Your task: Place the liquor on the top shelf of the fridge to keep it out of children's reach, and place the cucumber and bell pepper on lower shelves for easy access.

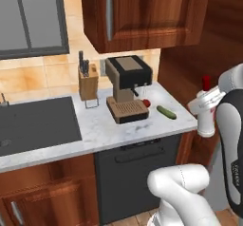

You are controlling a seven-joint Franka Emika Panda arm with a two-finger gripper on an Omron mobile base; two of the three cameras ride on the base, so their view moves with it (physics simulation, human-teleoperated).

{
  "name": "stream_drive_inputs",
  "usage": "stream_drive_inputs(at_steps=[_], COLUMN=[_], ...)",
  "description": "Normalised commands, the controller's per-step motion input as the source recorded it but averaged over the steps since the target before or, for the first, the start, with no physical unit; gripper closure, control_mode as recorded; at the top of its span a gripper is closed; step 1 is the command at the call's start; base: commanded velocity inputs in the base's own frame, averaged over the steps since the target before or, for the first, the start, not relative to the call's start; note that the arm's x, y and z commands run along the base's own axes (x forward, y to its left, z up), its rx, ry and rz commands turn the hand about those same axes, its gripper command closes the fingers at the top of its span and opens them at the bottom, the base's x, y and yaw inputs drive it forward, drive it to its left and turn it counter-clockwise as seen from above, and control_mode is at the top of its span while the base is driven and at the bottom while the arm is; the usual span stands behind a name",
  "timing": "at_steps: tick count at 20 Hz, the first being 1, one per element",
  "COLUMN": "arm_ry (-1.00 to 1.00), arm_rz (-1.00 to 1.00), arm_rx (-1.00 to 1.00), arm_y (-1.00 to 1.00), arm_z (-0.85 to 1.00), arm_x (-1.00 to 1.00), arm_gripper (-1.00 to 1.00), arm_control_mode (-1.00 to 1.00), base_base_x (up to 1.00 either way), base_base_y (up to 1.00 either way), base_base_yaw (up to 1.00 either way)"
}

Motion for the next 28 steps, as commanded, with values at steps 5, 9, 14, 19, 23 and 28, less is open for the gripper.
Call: stream_drive_inputs(at_steps=[5,9,14,19,23,28], arm_ry=[0.0,0.0,0.0,0.0,0.0,0.0], arm_rz=[0.0,0.0,0.0,0.0,0.0,0.0], arm_rx=[0.0,0.0,0.0,0.0,0.0,0.0], arm_y=[0.0,0.0,0.0,0.0,0.0,0.0], arm_z=[0.0,0.0,0.0,0.0,0.0,0.0], arm_x=[0.0,0.0,0.0,0.0,0.0,0.0], arm_gripper=[1.0,1.0,1.0,1.0,1.0,1.0], arm_control_mode=[1.0,1.0,1.0,1.0,1.0,1.0], base_base_x=[-0.36,-0.13,0.0,0.09,0.3,0.36], base_base_y=[-0.58,-0.5,-0.43,-0.48,-0.54,-0.65], base_base_yaw=[-0.67,-0.73,-0.59,-0.32,-0.08,0.04])
